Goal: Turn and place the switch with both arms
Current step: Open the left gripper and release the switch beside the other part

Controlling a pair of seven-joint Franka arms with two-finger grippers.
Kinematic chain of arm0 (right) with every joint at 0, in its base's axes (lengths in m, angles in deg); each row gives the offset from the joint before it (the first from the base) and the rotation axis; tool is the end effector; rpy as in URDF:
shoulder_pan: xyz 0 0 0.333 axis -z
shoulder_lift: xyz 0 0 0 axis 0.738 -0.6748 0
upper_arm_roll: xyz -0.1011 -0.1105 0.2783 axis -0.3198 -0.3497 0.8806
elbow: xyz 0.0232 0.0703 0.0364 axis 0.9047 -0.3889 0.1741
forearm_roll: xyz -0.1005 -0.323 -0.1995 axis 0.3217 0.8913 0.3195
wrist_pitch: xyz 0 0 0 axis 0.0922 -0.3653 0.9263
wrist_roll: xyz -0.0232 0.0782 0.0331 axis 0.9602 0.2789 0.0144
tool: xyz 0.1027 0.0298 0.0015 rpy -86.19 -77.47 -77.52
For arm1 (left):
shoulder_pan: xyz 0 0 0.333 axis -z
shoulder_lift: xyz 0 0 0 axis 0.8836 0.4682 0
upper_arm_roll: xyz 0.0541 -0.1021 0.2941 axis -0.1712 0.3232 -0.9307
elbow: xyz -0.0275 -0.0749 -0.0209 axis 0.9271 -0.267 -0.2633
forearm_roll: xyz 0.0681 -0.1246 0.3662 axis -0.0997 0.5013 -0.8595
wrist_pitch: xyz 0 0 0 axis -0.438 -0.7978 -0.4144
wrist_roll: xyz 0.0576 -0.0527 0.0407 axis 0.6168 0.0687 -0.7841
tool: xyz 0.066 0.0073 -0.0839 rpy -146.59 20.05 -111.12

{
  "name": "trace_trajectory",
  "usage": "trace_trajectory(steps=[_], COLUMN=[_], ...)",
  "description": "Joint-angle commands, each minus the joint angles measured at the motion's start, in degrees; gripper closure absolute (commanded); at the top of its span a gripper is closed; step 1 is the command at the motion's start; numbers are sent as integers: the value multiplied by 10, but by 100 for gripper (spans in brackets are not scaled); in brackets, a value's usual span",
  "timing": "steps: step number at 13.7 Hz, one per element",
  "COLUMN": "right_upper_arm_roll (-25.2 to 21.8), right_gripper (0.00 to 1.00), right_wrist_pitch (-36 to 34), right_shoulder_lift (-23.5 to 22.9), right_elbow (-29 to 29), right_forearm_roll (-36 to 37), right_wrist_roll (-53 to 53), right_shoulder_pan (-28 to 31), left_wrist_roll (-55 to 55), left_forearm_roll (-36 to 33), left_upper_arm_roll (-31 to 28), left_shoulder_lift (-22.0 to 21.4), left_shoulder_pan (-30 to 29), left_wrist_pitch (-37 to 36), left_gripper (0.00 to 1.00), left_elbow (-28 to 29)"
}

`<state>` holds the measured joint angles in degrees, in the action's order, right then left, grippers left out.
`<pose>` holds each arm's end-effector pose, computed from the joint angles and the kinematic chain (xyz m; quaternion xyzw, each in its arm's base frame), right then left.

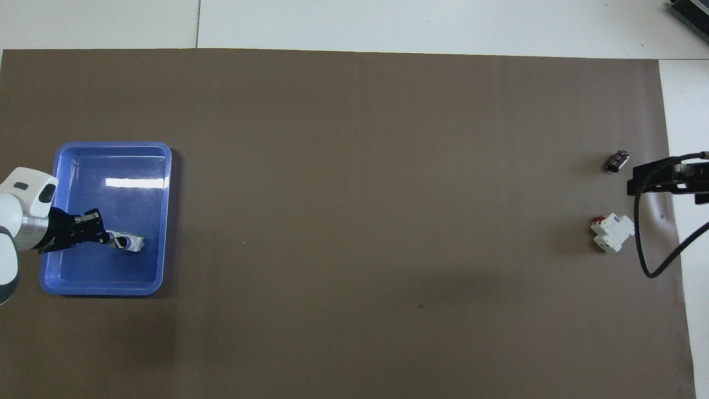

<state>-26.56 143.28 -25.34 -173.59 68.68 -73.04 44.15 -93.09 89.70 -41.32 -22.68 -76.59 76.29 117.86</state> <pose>0.5337 -0.0188 0.6385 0.9968 -0.0783 -0.0067 0.0106 0.5045 0.0843 0.3664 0.9776 0.2074 -0.0213 0.0301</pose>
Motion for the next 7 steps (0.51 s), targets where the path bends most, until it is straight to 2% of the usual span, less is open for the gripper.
trace_trajectory(steps=[1, 3, 5, 7], right_upper_arm_roll=[1, 1, 1, 1], right_gripper=[0, 0, 0, 0], right_wrist_pitch=[-13, -13, -13, -13], right_shoulder_lift=[-1, -1, -1, -1], right_elbow=[7, 7, 7, 7], right_forearm_roll=[-9, -9, -9, -9], right_wrist_roll=[4, 4, 4, 4], right_shoulder_pan=[2, 2, 2, 2], left_wrist_roll=[7, 8, 8, 8], left_forearm_roll=[-6, -6, -6, -6], left_upper_arm_roll=[-2, -3, -3, -3], left_shoulder_lift=[-13, -13, -12, -8], left_shoulder_pan=[3, 1, 0, 3], left_wrist_pitch=[-18, -20, -19, -27], left_gripper=[98, 73, 39, 36], left_elbow=[4, 1, -4, -19])
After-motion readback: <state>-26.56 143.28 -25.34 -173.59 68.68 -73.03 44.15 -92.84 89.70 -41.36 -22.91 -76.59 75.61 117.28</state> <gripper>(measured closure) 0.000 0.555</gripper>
